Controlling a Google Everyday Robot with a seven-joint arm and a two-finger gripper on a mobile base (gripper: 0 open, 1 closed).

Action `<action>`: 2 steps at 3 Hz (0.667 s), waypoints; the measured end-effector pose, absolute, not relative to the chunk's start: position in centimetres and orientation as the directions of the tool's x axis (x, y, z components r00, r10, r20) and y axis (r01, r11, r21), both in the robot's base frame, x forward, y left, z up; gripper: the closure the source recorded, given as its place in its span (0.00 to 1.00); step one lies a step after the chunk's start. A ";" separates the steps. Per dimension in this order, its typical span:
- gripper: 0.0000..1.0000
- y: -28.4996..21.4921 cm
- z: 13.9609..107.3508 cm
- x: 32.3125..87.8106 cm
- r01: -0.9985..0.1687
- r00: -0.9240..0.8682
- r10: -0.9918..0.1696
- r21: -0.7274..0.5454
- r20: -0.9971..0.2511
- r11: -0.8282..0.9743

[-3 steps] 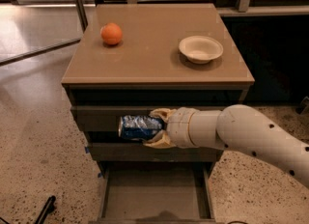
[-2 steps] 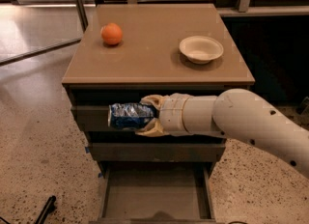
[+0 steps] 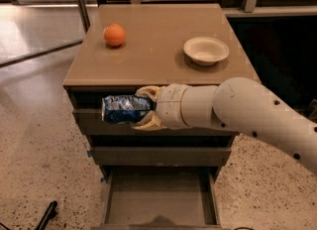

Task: Pick pepsi can from bottom drawer and place on counter

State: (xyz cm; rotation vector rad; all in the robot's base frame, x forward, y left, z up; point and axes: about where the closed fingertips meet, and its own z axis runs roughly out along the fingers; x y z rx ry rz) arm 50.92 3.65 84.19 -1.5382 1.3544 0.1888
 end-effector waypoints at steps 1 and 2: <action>1.00 3.3 85.1 52.0 -0.756 0.382 -0.665 -0.630 -0.642 0.175; 1.00 2.7 86.7 54.8 -0.696 0.429 -0.692 -0.701 -0.581 0.156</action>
Offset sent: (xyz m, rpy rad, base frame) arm 0.0969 -0.0104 0.0665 -0.1087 -0.3172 -0.0308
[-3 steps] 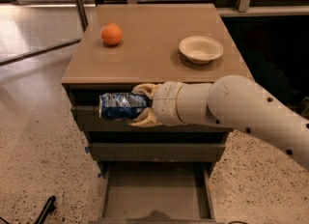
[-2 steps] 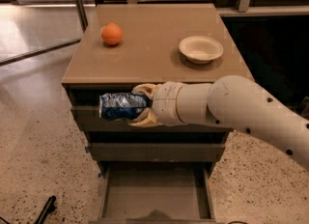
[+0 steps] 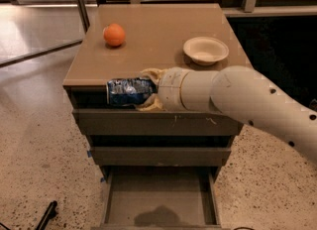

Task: Pick pepsi can from bottom drawer and place on counter

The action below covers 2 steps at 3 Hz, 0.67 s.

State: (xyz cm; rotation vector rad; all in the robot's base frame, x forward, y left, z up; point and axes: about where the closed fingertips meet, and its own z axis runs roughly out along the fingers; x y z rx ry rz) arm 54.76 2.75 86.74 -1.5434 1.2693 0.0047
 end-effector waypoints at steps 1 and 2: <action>1.00 3.0 88.8 59.6 -0.655 0.474 -0.691 -0.743 -0.546 0.138; 1.00 3.6 89.9 64.2 -0.651 0.498 -0.666 -0.747 -0.555 0.136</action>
Offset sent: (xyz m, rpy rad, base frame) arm 0.1550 0.0115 0.0481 0.0451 -0.0861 0.0681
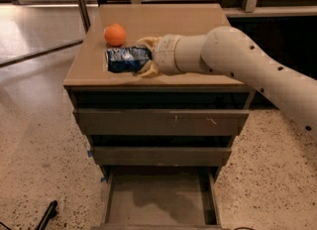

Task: Pick pepsi can from bottom drawer and place on counter

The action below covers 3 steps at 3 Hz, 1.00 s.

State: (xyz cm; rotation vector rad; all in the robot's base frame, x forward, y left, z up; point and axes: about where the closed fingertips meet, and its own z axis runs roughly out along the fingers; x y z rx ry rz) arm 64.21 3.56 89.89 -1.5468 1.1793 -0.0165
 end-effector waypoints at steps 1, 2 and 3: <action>1.00 4.0 90.5 68.2 -0.662 0.499 -0.654 -0.737 -0.569 0.137; 1.00 3.8 90.7 70.8 -0.673 0.480 -0.652 -0.724 -0.586 0.155; 1.00 3.2 90.5 72.6 -0.685 0.438 -0.673 -0.706 -0.597 0.180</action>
Offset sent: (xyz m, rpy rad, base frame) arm 0.0983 -0.0064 0.0118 0.0425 0.0479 -0.0254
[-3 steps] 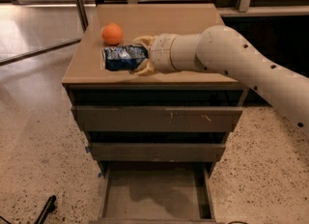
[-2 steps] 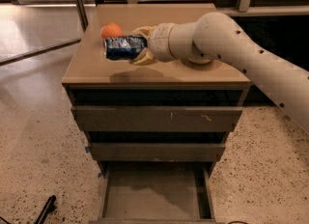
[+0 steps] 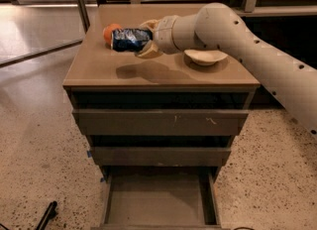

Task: Pick pepsi can from bottom drawer and place on counter

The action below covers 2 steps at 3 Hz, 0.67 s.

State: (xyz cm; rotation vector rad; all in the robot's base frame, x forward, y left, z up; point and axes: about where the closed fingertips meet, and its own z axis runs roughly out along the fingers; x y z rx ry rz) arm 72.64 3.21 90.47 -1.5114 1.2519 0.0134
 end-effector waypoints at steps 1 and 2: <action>0.81 2.1 89.3 74.1 -0.716 0.341 -0.715 -0.661 -0.611 0.224; 0.58 1.7 88.9 74.3 -0.731 0.303 -0.708 -0.632 -0.638 0.257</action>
Offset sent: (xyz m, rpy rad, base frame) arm 0.0125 -0.0086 -0.0095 -0.0187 0.0515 -0.0623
